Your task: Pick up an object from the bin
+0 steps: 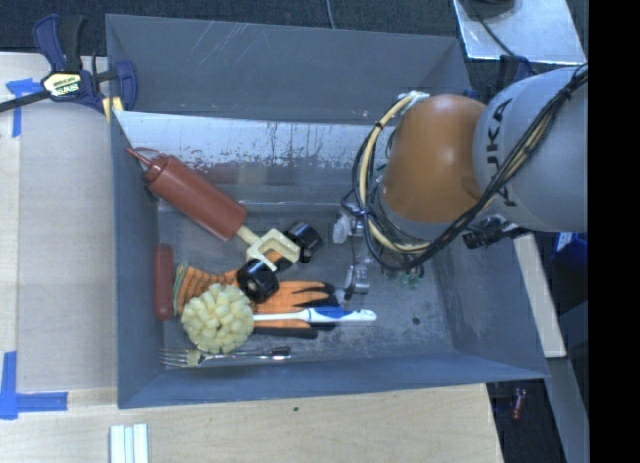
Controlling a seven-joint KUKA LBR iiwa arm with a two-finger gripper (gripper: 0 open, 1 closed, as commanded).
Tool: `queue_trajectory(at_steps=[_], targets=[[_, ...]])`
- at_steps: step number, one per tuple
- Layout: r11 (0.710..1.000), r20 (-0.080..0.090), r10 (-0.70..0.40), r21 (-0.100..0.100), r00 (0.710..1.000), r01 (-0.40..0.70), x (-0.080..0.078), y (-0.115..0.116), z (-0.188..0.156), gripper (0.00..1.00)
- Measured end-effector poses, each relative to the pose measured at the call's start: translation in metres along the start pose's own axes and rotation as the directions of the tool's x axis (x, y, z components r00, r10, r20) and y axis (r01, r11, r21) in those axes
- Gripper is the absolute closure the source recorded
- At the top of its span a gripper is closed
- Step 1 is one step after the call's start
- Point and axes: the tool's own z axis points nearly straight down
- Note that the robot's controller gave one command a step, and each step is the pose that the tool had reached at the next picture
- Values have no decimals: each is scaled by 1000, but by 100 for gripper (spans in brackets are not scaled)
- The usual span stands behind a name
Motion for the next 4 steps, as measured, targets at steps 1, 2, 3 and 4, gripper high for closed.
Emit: queue_trajectory(at_steps=[1,2,3,4], targets=[[998,3,61,0,998,-61,-8,8,43,0],[991,5,-130,1,991,130,14,36,47,0],[989,4,-151,0,989,151,20,40,52,0],[977,4,-214,1,977,214,4,59,56,0]])
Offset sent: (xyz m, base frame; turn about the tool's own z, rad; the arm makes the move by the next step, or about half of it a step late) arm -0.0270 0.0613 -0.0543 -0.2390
